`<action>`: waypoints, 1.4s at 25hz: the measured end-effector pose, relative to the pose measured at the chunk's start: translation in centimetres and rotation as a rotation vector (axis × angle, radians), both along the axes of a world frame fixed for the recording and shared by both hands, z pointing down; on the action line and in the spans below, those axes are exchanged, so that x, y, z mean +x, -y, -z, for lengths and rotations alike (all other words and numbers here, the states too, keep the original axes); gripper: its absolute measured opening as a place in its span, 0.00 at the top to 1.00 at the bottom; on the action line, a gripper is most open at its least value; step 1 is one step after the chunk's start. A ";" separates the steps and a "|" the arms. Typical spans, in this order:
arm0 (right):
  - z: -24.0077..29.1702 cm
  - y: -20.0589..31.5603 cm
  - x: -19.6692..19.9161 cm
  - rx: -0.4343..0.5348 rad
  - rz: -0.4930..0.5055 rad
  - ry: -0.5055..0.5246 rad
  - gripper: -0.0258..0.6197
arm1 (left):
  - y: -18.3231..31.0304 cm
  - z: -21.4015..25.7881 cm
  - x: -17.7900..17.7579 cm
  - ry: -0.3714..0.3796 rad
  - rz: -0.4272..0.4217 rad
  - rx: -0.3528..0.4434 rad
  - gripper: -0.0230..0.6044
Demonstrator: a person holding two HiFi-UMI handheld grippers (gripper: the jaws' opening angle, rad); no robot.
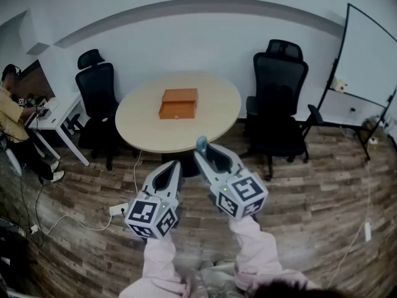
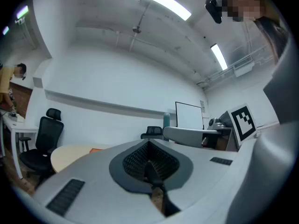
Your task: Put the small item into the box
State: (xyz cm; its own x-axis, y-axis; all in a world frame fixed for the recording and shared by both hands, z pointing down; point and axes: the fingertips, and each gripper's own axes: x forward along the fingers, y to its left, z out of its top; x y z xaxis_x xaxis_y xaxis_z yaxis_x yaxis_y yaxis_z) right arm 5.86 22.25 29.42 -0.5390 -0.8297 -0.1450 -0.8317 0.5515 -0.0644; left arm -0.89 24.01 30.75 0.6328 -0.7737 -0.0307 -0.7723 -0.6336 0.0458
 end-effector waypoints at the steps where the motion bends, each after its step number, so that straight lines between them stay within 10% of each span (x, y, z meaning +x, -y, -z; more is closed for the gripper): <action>1: 0.0 0.0 0.0 0.001 0.004 0.000 0.75 | 0.0 0.0 0.0 -0.001 0.000 0.000 0.94; 35: -2.5 4.9 2.0 -0.075 0.081 0.066 0.75 | 3.7 -2.5 0.7 -0.023 0.069 -0.049 0.94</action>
State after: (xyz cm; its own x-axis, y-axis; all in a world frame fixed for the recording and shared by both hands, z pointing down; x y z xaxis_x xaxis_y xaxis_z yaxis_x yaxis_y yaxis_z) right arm 7.87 17.36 31.92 -0.5963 -0.7935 -0.1219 -0.7769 0.6086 -0.1612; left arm -0.19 20.27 33.26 0.5777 -0.8162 -0.0058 -0.8124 -0.5756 0.0933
